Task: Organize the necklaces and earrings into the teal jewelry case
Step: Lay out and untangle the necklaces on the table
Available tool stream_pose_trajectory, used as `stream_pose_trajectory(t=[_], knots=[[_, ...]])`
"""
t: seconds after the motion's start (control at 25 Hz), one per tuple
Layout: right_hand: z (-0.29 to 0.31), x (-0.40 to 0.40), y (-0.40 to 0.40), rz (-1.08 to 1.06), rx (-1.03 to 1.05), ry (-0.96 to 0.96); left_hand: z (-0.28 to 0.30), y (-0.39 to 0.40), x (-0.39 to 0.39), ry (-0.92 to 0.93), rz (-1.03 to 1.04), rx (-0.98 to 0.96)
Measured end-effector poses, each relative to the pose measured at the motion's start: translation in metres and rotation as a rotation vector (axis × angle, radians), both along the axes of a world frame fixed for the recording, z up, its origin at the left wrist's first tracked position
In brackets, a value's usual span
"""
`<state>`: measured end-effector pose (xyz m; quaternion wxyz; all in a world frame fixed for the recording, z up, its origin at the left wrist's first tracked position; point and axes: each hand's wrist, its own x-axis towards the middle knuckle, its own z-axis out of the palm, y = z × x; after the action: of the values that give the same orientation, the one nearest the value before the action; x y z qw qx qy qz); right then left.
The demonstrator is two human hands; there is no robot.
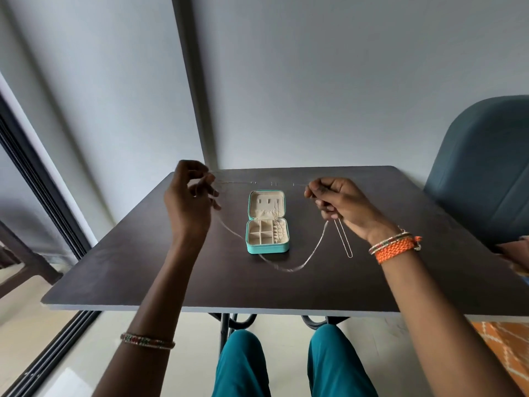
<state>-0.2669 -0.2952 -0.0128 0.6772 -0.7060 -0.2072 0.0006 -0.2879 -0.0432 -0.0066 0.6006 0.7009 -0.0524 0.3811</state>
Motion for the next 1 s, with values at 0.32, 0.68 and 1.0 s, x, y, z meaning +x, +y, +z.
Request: stream_pose_trajectory(t=[0.32,0.68,1.0], knots=[[-0.006,0.038,-0.022,-0.052,-0.160,0.095,-0.017,0.021,0.006,-0.030,0.242,-0.181],[-0.007,0.040,-0.028,-0.099,-0.149,0.048,-0.040,0.032,0.011,-0.011,0.276,-0.178],[0.001,0.035,-0.024,-0.045,-0.051,0.081,-0.048,0.038,0.014,-0.032,0.322,-0.034]])
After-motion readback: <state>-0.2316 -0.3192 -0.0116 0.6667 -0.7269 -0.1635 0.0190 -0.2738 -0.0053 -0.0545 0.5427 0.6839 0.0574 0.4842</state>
